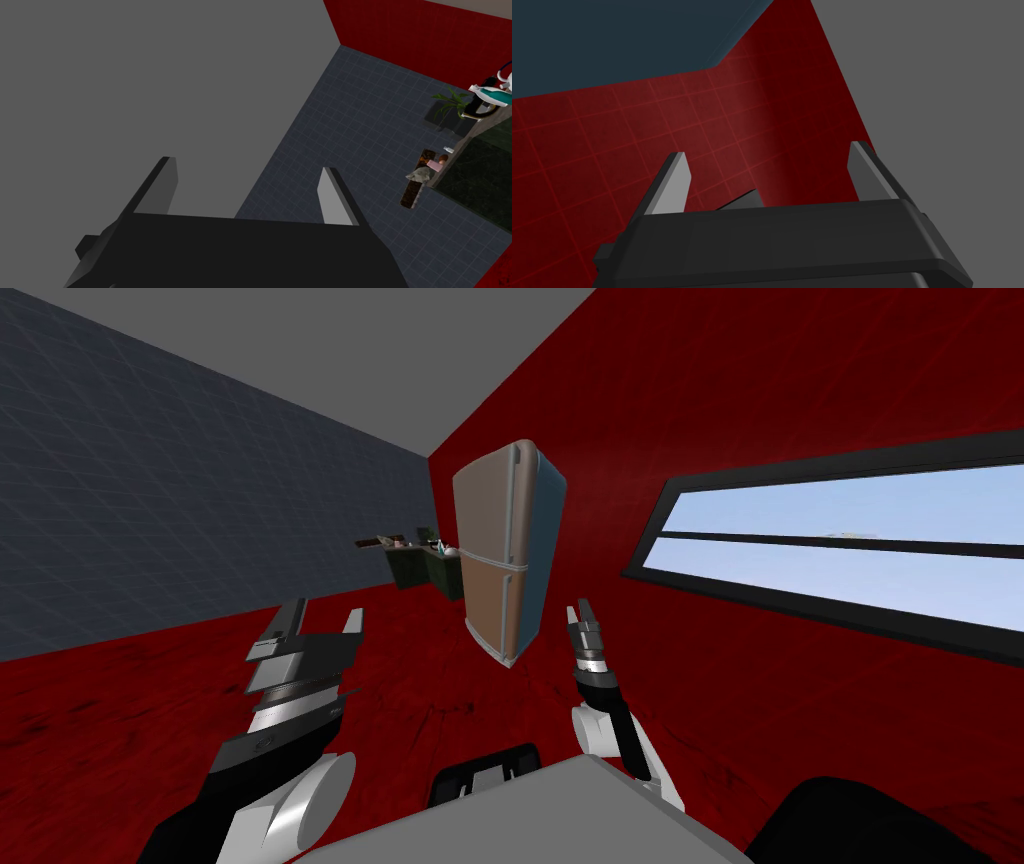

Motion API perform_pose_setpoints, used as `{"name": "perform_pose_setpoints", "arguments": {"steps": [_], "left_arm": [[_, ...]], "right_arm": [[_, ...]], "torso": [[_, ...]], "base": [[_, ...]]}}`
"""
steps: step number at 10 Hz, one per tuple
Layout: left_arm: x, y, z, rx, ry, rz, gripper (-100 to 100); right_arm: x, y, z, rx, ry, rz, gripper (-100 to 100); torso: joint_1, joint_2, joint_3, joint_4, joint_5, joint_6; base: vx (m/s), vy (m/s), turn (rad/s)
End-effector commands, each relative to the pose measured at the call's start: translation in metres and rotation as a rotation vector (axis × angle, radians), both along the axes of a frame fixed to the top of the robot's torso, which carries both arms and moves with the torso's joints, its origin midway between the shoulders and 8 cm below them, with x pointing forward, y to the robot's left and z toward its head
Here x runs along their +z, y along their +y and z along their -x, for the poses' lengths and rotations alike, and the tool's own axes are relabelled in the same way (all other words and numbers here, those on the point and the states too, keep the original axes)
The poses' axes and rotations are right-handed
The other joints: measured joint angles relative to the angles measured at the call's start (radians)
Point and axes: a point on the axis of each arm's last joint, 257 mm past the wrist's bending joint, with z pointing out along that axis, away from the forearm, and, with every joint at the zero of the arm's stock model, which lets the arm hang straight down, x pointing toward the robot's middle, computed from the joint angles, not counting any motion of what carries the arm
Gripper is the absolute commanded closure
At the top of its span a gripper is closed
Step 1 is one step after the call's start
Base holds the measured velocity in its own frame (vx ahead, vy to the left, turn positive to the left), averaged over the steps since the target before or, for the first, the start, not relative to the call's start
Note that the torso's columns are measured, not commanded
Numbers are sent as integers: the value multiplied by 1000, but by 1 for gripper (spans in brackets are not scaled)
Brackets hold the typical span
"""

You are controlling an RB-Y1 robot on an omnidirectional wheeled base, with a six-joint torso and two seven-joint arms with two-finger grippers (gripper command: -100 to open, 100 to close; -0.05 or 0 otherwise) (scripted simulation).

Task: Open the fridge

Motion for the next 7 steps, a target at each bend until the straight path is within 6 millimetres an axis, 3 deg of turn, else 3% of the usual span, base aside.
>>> {"name": "perform_pose_setpoints", "arguments": {"steps": [1, 2, 3, 4, 7], "left_arm": [[0, 0, 0, 0, 0, 0, 0], [0, 0, 0, 0, 0, 0, 0], [0, 0, 0, 0, 0, 0, 0], [0, 0, 0, 0, 0, 0, 0], [0, 0, 0, 0, 1, 0, 0]], "right_arm": [[0, 0, 0, 0, 0, 0, 0], [0, 0, 0, 0, 0, 0, 0], [-2, 4, -2, 5, 15, 47, -100], [-5, 6, -4, 6, 28, 85, -100], [-15, 14, -10, -12, 77, 233, -100]], "torso": [[0, 74, -148, 74, 0, 0], [0, 148, -295, 148, 0, 0], [0, 221, -443, 221, 0, 0], [0, 255, -512, 254, 0, 0], [0, 267, -537, 268, 0, 0]], "base": [[0, 0, 0], [0, 0, 0], [14, 1, 28], [22, 3, 43], [36, 8, 56]]}}
